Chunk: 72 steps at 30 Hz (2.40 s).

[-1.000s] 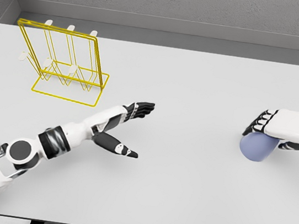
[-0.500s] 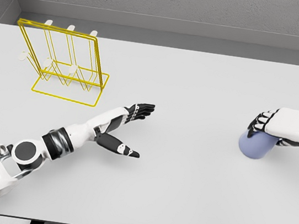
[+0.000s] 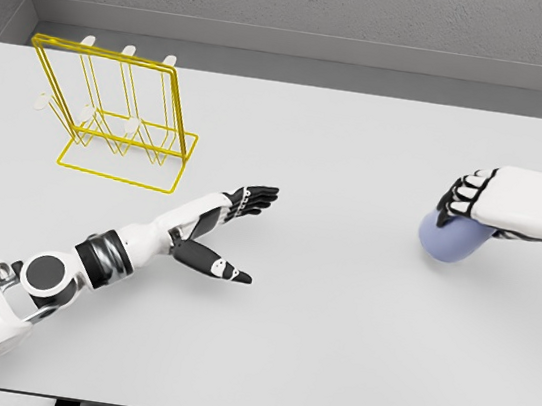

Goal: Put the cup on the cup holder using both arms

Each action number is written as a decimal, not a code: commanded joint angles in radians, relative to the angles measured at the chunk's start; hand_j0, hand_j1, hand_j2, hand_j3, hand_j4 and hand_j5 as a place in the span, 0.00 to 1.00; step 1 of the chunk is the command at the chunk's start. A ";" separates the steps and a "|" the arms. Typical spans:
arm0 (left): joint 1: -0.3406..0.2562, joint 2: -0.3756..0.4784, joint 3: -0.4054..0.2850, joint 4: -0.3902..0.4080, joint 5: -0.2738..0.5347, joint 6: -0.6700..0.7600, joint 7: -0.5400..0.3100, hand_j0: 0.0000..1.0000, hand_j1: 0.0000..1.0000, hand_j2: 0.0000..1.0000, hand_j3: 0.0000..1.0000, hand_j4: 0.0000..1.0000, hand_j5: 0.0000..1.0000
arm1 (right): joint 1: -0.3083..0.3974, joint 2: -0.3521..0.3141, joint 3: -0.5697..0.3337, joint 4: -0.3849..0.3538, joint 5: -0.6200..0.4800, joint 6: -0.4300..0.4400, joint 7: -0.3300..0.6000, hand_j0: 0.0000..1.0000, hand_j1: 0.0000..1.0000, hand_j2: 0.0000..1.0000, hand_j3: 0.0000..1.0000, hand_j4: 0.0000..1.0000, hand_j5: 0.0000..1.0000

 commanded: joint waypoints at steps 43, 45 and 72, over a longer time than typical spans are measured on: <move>-0.002 -0.044 0.003 0.072 -0.010 -0.009 0.001 1.00 1.00 1.00 1.00 1.00 1.00 | -0.101 0.316 0.078 -0.058 0.018 0.002 0.062 0.46 0.46 0.46 0.46 0.46 0.46; -0.002 -0.044 0.003 0.070 -0.008 -0.009 0.001 1.00 1.00 1.00 1.00 1.00 1.00 | -0.101 0.316 0.079 -0.058 0.018 0.002 0.062 0.47 0.47 0.47 0.47 0.47 0.47; -0.005 -0.045 0.003 0.076 -0.008 -0.009 0.001 1.00 1.00 1.00 1.00 1.00 1.00 | -0.084 0.275 0.004 -0.057 -0.046 0.002 0.048 1.00 1.00 1.00 1.00 1.00 1.00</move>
